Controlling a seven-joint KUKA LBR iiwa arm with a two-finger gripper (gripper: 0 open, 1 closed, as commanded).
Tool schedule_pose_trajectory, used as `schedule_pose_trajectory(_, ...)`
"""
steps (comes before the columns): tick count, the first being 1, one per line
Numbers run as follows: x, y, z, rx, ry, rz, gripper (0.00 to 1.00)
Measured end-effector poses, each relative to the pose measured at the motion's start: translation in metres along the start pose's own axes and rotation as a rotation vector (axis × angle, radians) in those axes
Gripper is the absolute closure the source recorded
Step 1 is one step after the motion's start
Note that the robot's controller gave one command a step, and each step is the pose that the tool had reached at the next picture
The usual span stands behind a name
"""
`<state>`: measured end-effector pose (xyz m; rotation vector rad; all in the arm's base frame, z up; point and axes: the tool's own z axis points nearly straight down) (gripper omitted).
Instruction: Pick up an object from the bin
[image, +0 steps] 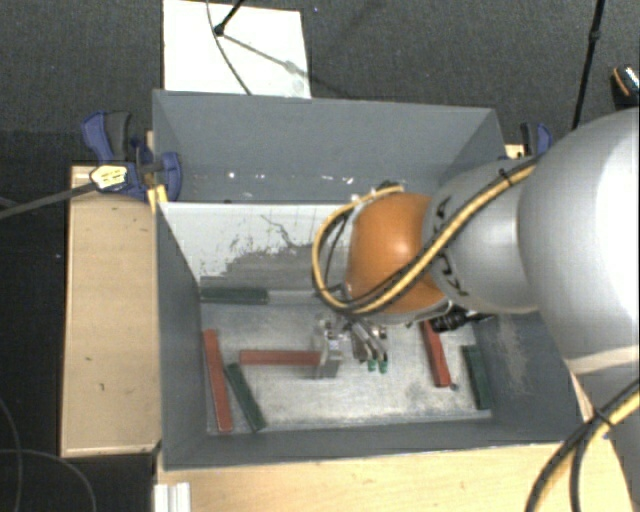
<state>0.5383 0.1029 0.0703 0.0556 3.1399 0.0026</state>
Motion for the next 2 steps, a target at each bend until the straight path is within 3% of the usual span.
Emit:
schedule_pose_trajectory(1, -0.007, -0.015, -0.128, -0.001, -0.009, 0.108, 1.0)
schedule_pose_trajectory(2, -0.01, -0.019, -0.278, -0.001, -0.012, -0.02, 1.0)
